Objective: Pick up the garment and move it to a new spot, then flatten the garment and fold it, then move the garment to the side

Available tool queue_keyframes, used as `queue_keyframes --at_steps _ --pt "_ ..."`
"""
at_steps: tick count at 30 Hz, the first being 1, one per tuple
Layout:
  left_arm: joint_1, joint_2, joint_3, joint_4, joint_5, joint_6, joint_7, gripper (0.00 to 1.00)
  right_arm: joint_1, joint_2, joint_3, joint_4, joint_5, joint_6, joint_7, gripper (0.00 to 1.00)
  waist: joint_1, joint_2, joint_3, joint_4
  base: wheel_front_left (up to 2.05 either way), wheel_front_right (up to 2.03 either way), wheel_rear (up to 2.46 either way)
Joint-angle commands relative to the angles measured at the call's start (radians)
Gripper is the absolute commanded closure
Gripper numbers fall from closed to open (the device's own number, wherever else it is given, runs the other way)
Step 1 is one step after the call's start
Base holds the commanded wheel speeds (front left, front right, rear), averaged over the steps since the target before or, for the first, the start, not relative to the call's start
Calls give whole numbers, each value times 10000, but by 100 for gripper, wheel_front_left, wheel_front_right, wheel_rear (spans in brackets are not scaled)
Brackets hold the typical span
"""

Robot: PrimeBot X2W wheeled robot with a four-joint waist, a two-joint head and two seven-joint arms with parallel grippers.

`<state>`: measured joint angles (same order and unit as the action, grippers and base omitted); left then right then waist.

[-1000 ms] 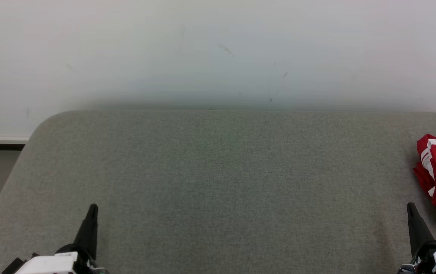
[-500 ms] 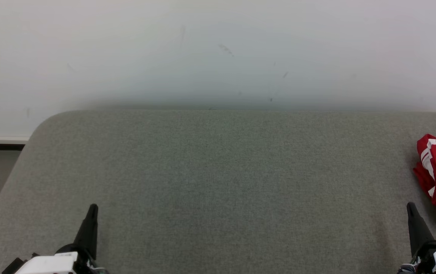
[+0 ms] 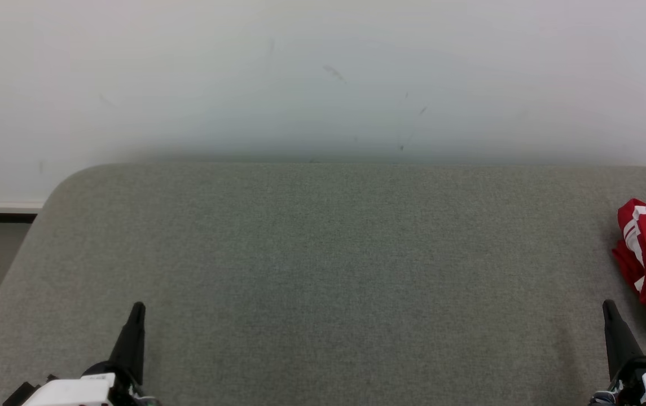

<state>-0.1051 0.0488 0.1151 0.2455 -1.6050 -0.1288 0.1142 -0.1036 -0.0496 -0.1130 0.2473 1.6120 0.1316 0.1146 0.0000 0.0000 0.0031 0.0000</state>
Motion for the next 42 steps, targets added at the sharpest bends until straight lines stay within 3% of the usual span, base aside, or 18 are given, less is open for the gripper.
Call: queue_keyframes --at_steps 1,42 --pt "-94 26 16 3 -139 -54 37 100 -122 -13 -15 -41 18 -19 30 100 0 0 0 0 0 0 0" --pt "-92 26 9 -1 -141 -54 34 100 -120 -13 -14 -42 20 -19 28 100 0 0 0 0 0 0 0"
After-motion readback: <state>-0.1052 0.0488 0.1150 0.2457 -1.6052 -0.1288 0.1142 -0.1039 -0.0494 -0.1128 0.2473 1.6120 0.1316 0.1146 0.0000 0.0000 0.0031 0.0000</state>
